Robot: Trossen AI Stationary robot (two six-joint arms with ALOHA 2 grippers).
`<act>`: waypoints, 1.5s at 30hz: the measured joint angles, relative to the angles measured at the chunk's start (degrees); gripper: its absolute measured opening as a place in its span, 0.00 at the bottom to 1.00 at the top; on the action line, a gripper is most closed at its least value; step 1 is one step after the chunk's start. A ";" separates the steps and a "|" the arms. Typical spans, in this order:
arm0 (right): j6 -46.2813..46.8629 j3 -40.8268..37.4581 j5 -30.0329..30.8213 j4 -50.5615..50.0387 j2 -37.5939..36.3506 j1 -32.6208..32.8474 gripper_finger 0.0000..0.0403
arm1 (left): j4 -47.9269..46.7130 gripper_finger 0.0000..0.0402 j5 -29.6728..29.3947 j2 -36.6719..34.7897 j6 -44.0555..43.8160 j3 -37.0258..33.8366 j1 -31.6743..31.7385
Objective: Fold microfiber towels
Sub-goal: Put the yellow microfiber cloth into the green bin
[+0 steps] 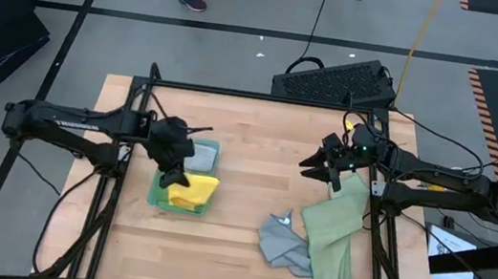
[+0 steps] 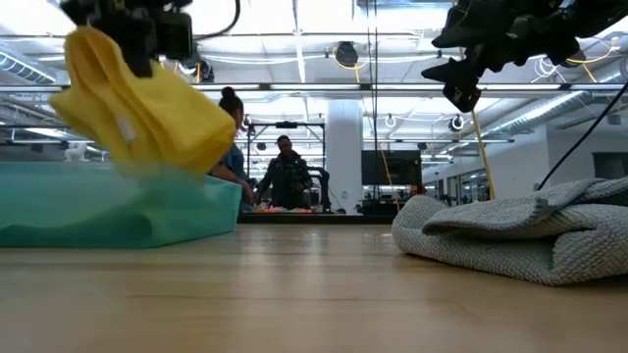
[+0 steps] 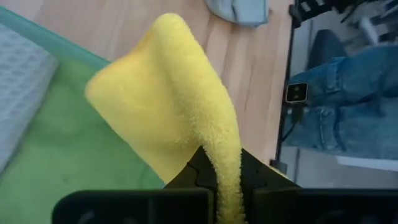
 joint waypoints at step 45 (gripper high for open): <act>9.29 -0.02 11.64 -2.77 0.00 0.12 0.46 | -10.37 0.28 -23.38 1.64 11.03 1.40 -1.39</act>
